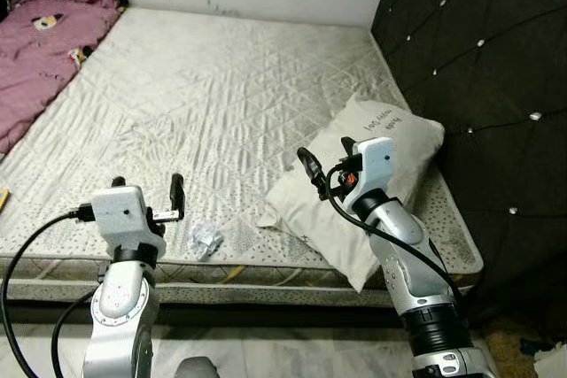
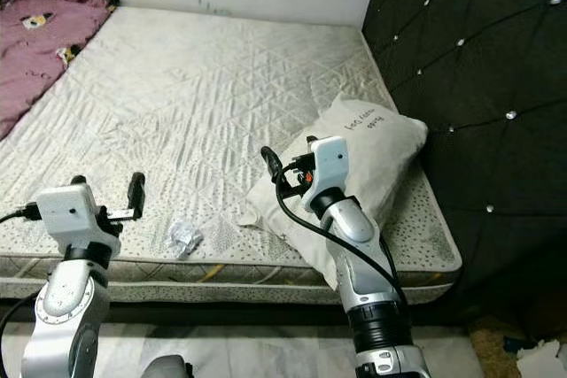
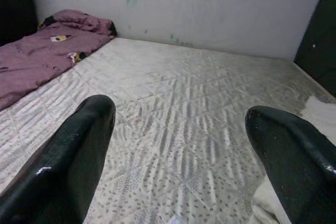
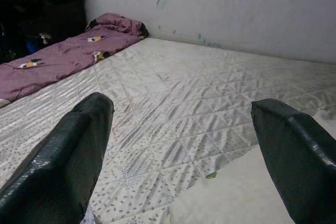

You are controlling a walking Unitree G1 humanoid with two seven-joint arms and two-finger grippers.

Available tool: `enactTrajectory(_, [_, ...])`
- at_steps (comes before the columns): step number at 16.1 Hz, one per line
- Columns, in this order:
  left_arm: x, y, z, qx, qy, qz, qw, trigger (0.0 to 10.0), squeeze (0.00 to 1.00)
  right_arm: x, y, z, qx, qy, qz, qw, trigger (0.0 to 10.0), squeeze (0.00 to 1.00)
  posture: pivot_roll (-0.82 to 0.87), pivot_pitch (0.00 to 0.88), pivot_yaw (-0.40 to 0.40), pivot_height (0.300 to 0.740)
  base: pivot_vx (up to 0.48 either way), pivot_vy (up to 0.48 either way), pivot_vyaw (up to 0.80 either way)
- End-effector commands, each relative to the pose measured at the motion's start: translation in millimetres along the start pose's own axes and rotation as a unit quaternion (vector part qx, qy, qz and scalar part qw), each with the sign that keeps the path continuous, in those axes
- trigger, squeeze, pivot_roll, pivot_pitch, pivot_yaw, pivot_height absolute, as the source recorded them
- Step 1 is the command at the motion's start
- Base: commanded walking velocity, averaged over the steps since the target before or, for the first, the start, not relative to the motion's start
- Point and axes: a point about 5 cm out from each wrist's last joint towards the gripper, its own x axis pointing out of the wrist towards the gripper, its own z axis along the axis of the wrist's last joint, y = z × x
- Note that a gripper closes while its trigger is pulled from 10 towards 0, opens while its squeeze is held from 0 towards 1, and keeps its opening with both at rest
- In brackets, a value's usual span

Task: Clean up the room

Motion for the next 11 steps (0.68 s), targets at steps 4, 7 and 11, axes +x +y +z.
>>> enactTrajectory(4, [0.7,-4.8,1.1,0.002,-0.004,-0.020,1.000,10.0,0.00,-0.4,-3.0,-1.5,-0.003,0.003,-0.008,1.000,10.0,0.00,0.00,0.000,-0.081,0.740,0.465,0.000,0.00])
enactTrajectory(7, [0.2,-3.9,0.0,0.006,0.004,-0.011,1.000,10.0,0.00,0.0,-2.7,-1.6,-0.005,0.003,-0.010,1.000,10.0,0.00,0.00,0.000,-0.081,0.740,0.426,0.000,0.00])
enactTrajectory(11, [0.7,-0.2,-1.7,0.006,0.011,0.006,1.000,10.0,0.00,0.7,-3.2,-1.5,-0.008,0.002,-0.013,1.000,10.0,0.00,0.01,0.000,-0.080,0.740,0.000,0.000,0.00])
